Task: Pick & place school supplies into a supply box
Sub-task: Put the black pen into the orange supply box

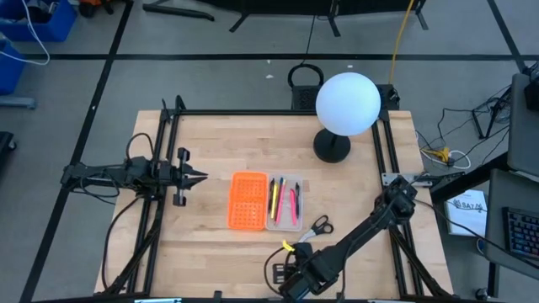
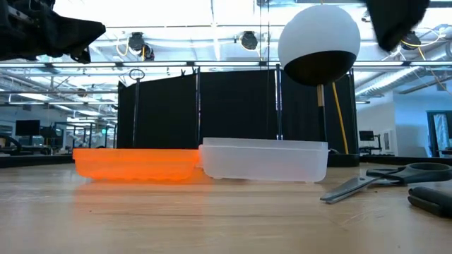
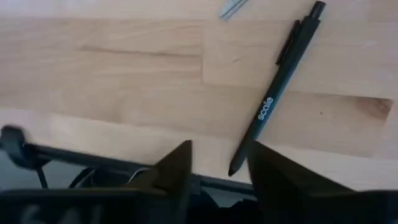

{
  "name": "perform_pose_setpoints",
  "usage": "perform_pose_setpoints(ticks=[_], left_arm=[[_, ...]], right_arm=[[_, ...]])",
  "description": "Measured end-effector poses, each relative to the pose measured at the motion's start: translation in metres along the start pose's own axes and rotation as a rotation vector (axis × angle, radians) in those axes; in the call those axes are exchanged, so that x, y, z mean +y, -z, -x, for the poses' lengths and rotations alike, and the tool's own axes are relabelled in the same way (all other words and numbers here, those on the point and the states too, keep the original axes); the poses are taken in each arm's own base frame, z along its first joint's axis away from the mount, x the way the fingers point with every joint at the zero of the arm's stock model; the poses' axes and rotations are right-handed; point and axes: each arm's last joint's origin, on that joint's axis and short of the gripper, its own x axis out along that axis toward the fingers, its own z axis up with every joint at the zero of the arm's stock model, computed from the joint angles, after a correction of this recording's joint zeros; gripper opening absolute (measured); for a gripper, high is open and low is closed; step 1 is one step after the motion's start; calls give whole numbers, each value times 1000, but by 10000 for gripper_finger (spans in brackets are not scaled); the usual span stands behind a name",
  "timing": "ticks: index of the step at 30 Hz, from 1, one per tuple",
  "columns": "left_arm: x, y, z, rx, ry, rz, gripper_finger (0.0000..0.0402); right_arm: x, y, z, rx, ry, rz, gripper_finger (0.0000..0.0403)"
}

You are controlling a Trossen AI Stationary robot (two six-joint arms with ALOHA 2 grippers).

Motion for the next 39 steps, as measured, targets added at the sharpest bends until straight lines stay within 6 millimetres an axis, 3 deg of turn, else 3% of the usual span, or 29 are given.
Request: perform_pose_setpoints(ticks=[4,8,19,25,32,39], left_arm=[[0,-1,0,-6,-1,8,42],[0,0,0,-4,0,11,42],[0,3,0,28,5,24,42],[-1,6,0,56,9,36,42],[-1,8,0,78,11,42,42],[-1,8,0,81,11,61,42]], right_arm=[[-1,-9,-14,15,19,-30,184],[-6,-18,-28,-10,50,-38,186],[-28,-22,-46,45,212,-51,148],[-38,-25,-60,71,209,-18,135],[-63,-26,-76,123,322,127,116],[-82,-25,-85,132,365,245,62]])
